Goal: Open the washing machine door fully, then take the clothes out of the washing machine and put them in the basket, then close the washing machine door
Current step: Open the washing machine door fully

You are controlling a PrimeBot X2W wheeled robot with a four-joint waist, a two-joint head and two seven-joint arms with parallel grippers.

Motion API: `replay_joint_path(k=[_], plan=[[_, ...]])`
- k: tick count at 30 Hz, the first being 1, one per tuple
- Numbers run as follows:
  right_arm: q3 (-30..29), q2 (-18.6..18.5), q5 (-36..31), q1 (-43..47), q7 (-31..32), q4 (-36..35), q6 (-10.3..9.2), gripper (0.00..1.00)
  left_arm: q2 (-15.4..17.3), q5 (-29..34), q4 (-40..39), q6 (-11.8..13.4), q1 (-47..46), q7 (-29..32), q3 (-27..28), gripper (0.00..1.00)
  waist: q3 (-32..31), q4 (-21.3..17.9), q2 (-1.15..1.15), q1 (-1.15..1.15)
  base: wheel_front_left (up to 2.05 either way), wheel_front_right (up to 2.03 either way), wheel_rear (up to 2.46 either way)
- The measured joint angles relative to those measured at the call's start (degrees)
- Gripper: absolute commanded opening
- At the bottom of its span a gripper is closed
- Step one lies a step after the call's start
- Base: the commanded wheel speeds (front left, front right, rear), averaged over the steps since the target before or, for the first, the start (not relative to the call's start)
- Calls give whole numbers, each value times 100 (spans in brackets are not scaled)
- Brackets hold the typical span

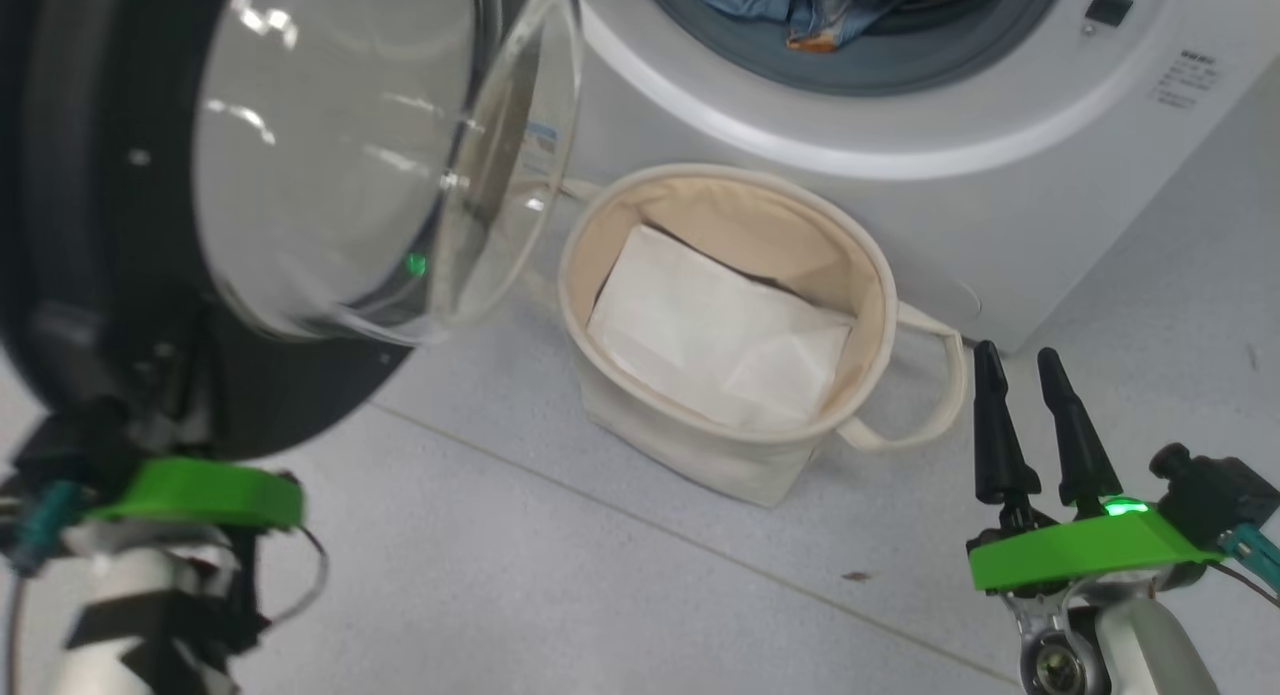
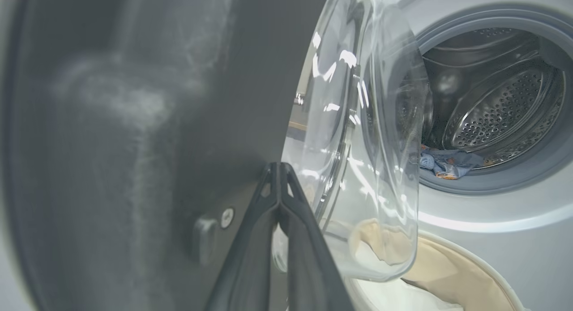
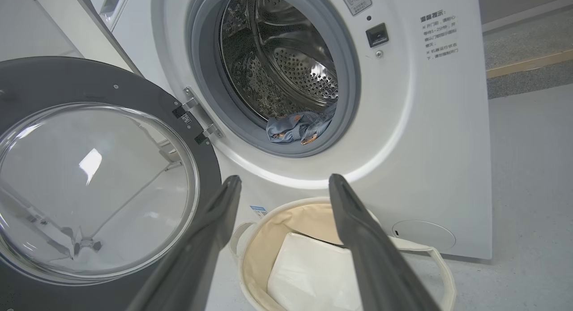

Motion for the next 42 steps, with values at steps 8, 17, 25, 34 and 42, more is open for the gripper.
replay_joint_path(k=[8, 17, 25, 34, 42], plan=[[-69, 0, -163, -116, 0, -44, 0, 100, 359, -289, 423, -13, -546, -18, 630, 0, 358, -34, 0, 0, 0, 0, 0], [-116, -1, -354, -279, 0, -165, 0, 100, 461, -368, 800, -168, -964, -25, 950, 0, 730, -23, 0, 0, 0, 0, 0], [-112, -3, -354, -490, 0, -199, 0, 100, 360, -127, 732, -307, -1084, -64, 1109, 0, 880, -65, 0, 1, 0, 0, 0], [-261, -3, -170, -475, 0, -279, 0, 100, -330, 118, -964, -525, -135, -66, 780, 0, 565, -220, 0, 1, 0, 0, 0], [-325, -1, 49, -419, -1, -241, 0, 100, -649, 196, -1646, -925, 614, -5, -176, 0, 161, -495, 0, 0, 0, 0, 0]])
